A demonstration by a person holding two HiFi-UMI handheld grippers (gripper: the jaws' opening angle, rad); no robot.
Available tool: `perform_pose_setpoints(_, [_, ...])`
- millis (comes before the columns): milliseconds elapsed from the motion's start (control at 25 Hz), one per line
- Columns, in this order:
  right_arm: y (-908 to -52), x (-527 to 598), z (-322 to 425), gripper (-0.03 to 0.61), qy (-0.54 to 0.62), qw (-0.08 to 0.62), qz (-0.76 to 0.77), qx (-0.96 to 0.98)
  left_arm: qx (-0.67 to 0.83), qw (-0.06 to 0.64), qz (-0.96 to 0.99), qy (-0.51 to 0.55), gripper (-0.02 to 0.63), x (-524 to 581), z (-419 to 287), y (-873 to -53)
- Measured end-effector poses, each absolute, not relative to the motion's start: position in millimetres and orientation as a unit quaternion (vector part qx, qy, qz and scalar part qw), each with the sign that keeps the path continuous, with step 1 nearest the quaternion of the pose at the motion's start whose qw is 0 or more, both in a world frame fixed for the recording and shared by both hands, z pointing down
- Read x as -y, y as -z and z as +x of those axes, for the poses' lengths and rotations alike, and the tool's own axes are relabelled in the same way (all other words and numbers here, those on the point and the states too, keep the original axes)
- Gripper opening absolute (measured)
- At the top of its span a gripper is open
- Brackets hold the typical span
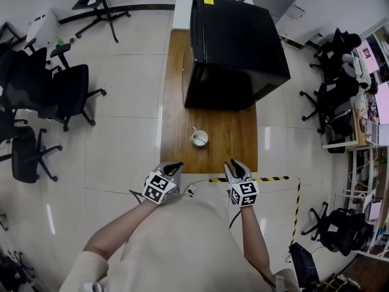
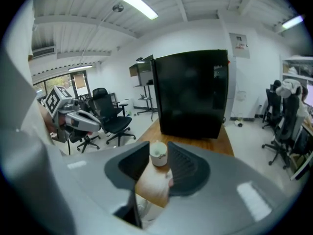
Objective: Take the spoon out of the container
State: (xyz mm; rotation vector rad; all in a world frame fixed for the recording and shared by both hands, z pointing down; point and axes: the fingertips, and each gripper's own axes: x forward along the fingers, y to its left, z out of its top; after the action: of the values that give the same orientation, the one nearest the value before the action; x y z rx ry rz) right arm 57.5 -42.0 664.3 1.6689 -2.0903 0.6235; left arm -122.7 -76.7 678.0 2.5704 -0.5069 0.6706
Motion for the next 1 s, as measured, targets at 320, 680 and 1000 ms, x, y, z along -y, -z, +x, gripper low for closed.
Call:
perform_pose_setpoints(320, [-679.5,72.9,32.6,0.109,-0.186,0.279,0.546,0.767,0.172,0.224,0.929,-0.240,0.003,84.0,-121.9,-675.6])
perform_pose_setpoints(680, [-733.9,101.3,24.7,0.157,-0.168,0.374,0.446,0.796,0.221,0.220,0.917,-0.247,0.003,97.9,-121.5,-672.6])
perform_pose_setpoints(1000, [-790.2,120.9,18.8,0.160,-0.178,0.429,0.372,0.804,0.267,0.231,0.902,-0.247,0.003,118.8,-109.3,-654.6])
